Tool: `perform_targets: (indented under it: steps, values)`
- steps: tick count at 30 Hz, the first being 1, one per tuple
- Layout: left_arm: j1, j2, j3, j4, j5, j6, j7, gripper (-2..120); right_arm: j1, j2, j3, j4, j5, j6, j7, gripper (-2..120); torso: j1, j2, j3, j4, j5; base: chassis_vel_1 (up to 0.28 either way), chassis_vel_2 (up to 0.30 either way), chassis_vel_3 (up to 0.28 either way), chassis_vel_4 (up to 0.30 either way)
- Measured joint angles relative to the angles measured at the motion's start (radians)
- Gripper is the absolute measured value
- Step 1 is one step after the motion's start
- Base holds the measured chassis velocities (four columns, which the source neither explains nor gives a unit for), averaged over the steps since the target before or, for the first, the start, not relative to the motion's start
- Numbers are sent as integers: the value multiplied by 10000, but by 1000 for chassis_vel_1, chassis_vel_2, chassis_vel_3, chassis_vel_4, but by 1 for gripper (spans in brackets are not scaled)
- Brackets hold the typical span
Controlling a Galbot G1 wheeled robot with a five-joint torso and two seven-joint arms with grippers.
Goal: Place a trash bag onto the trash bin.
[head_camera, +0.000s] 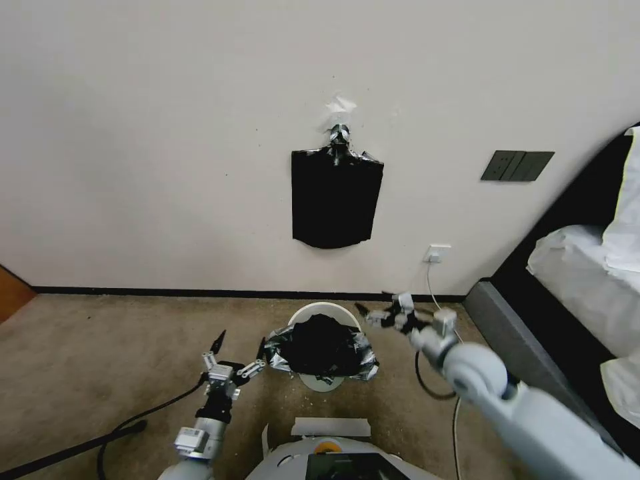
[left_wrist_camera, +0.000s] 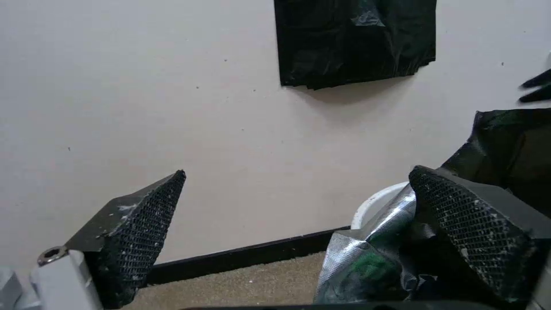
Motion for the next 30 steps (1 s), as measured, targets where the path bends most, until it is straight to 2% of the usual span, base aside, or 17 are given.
perform_targets:
  steps: [1,3,4,5,6,8,9,16,18,21,22,25,26,29,30]
  values:
    - [32,-23,-50,-22,2,0,8,100,578,84,-494,-399,-46,-3,-336,100,0,0,0,0,-6,0,0,0,0]
    - [53,-38,-86,-35,3,0,12,100,914,146,-802,-673,-103,-5,-541,100,0,0,0,1,-12,0,0,0,0]
    - [114,-49,-166,-71,2,-1,25,100,1536,332,-1411,-1202,-230,-4,-888,100,0,0,0,-7,-9,0,0,0,0]
    - [164,-56,-238,-114,1,-5,31,100,1930,485,-1816,-1583,-324,-3,-1101,100,0,0,0,-1,-1,0,0,0,0]
    - [164,-56,-238,-114,1,-5,31,100,1930,485,-1816,-1583,-324,-3,-1101,100,0,0,0,-1,-1,0,0,0,0]
    - [342,-73,-436,-202,-45,-19,55,100,2828,928,-2825,-2541,-518,44,-1694,100,0,0,0,-6,-12,0,0,0,0]
    - [488,-87,-555,-260,-182,-26,62,100,3247,1226,-3373,-3098,-699,162,-2072,100,1,0,0,-5,-3,0,0,0,0]
    - [709,-166,-782,-281,-314,-134,85,100,3819,1899,-4068,-4362,-867,422,-2876,99,0,0,0,-4,-5,0,0,0,0]
    - [710,-170,-782,-281,-315,-136,85,100,3821,1918,-4078,-4399,-879,433,-2895,99,0,-1,0,-4,-6,0,0,0,0]
    - [667,-202,-754,-273,-318,-140,85,100,3796,2008,-4147,-4610,-954,495,-3043,86,0,0,0,-5,-6,0,0,0,0]
    - [667,-202,-754,-273,-318,-140,85,100,3796,2008,-4147,-4610,-954,495,-3043,86,0,0,0,-5,-6,0,0,0,0]
    - [622,-230,-699,-264,-253,-140,82,100,3789,1987,-4229,-4671,-1056,553,-3118,71,-1,0,0,-6,-6,0,0,0,0]
    - [622,-230,-699,-264,-253,-140,82,100,3789,1987,-4229,-4671,-1056,553,-3118,71,-1,0,0,-6,-6,0,0,0,0]
    - [601,-232,-651,-257,-222,-139,66,100,3789,1996,-4255,-4734,-1063,572,-3165,58,-1,0,-1,-5,-6,0,0,0,0]
    - [595,-229,-636,-254,-221,-139,55,100,3793,2017,-4268,-4828,-1089,588,-3224,50,-1,0,-1,-5,-6,0,0,0,0]
